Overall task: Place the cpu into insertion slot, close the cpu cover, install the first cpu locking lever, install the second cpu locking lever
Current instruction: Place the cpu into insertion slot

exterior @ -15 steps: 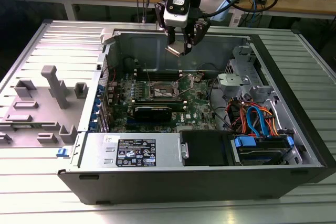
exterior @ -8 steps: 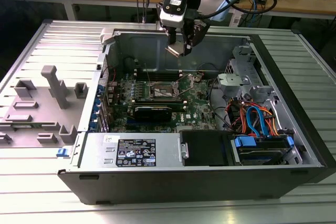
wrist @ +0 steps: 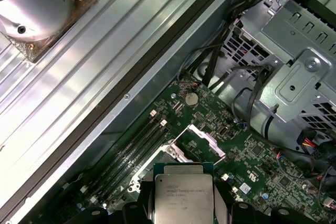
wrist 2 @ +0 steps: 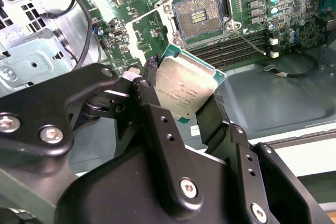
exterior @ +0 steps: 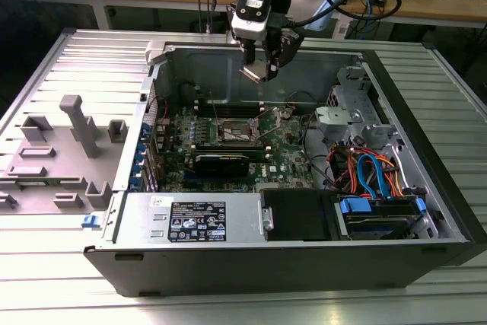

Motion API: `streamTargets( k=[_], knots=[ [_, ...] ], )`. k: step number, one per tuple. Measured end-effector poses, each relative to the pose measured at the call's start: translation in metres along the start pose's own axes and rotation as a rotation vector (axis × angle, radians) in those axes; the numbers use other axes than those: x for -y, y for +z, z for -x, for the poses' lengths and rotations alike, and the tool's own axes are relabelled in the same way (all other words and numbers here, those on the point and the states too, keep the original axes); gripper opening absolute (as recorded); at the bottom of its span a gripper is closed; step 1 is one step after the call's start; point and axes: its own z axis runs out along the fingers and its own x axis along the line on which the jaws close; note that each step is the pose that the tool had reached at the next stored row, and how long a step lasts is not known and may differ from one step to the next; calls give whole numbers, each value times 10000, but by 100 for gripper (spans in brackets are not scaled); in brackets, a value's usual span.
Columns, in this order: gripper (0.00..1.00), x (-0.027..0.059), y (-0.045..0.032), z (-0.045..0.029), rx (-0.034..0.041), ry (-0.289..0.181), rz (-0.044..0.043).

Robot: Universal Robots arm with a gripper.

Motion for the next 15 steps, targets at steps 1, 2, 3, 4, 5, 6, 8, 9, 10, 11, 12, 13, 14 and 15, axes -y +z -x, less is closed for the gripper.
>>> streamTargets(
  k=[1,2,3,4,5,6,8,9,10,11,12,13,14,15],
  knots=[
    [54,0,0,0,0,5,0],
    [54,0,0,0,0,11,0],
    [54,0,0,0,1,19,-1],
    [54,0,-1,1,3,35,-1],
    [54,0,0,1,5,61,1],
    [54,1,0,2,11,130,2],
    [54,2,1,3,24,272,2],
    [54,3,2,3,31,356,4],
    [54,3,4,3,37,433,7],
    [54,4,5,4,47,555,8],
    [54,4,6,5,56,656,11],
    [54,8,7,8,56,685,15],
    [54,11,7,11,57,687,14],
    [54,15,6,16,58,686,12]
  ],
)
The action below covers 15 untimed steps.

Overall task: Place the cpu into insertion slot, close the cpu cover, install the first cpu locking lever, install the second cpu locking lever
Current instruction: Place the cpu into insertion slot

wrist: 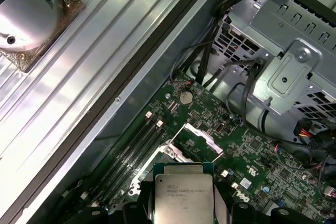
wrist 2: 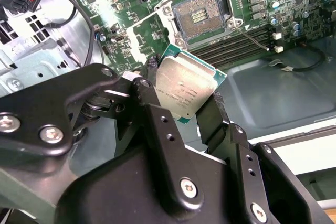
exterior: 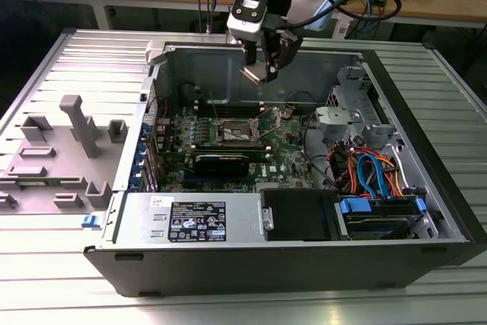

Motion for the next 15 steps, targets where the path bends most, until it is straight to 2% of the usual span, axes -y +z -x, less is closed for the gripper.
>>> streamTargets(
  k=[5,15],
  knots=[
    [54,14,4,16,8,86,0],
    [54,18,34,18,80,954,14]
  ],
)
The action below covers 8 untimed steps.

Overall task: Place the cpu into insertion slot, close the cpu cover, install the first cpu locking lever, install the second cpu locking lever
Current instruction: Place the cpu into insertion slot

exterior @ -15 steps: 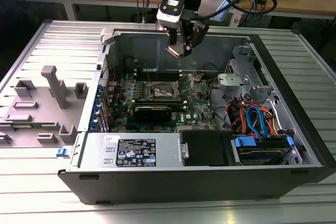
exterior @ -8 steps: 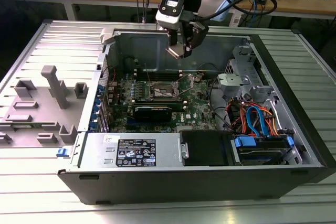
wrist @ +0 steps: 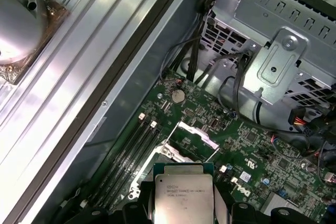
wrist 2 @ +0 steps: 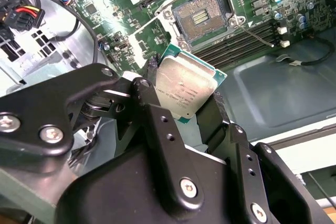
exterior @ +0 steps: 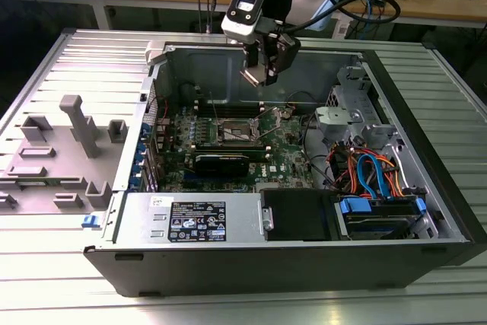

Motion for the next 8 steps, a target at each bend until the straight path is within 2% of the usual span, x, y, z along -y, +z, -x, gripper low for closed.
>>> streamTargets(
  k=[8],
  knots=[
    [54,0,1,0,7,88,2]
  ],
)
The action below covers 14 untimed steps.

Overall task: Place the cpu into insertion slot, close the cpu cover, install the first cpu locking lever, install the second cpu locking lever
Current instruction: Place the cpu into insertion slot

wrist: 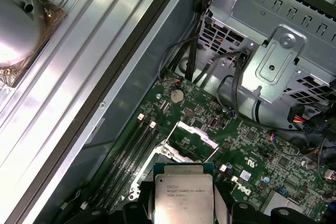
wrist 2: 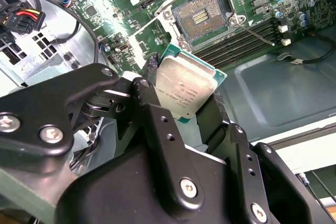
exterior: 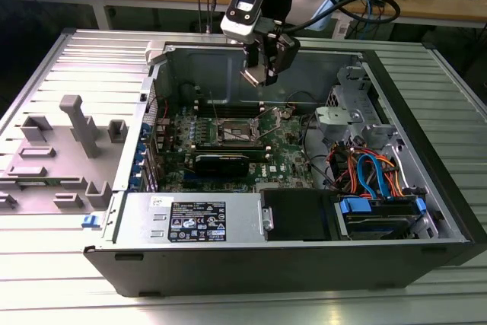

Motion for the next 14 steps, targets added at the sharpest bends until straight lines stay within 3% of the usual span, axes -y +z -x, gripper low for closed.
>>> streamTargets(
  k=[14],
  knots=[
    [54,0,5,0,16,181,2]
  ],
)
